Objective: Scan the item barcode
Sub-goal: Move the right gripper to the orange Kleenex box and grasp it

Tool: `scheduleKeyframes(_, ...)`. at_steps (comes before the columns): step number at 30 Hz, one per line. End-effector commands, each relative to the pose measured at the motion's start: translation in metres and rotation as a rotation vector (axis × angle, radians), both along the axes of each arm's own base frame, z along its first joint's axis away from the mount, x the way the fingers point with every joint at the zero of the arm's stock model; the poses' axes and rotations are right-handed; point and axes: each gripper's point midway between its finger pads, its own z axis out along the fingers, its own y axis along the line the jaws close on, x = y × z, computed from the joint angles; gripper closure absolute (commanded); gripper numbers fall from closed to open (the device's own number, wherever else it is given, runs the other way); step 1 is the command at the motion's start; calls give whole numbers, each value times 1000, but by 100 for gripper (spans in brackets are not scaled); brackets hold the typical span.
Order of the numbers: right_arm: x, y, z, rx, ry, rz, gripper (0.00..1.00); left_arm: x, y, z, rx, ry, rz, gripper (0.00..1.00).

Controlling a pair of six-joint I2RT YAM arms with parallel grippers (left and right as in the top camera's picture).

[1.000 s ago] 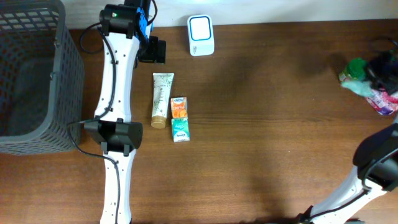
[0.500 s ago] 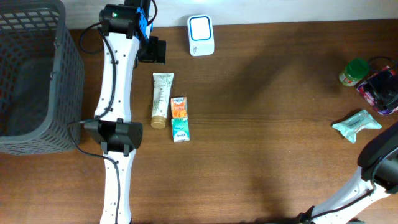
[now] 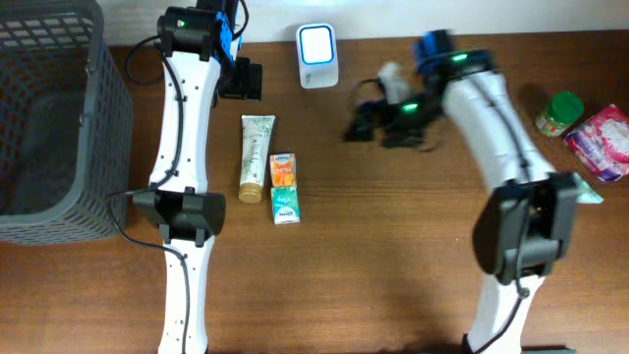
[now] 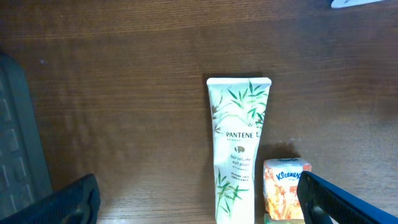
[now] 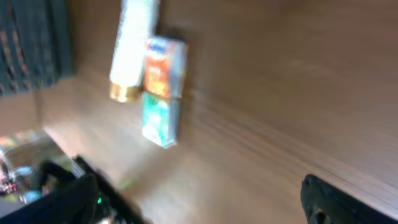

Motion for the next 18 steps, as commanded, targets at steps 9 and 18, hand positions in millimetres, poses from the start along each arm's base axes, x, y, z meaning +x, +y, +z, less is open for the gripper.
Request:
scheduleKeyframes(9,13,106,-55,-11,-97,-166,19,0,1,2,-11,-6,10,1)
scheduleKeyframes(18,6,143,-118,-18,-64,-326,34,0,0,2,-11,-6,10,1)
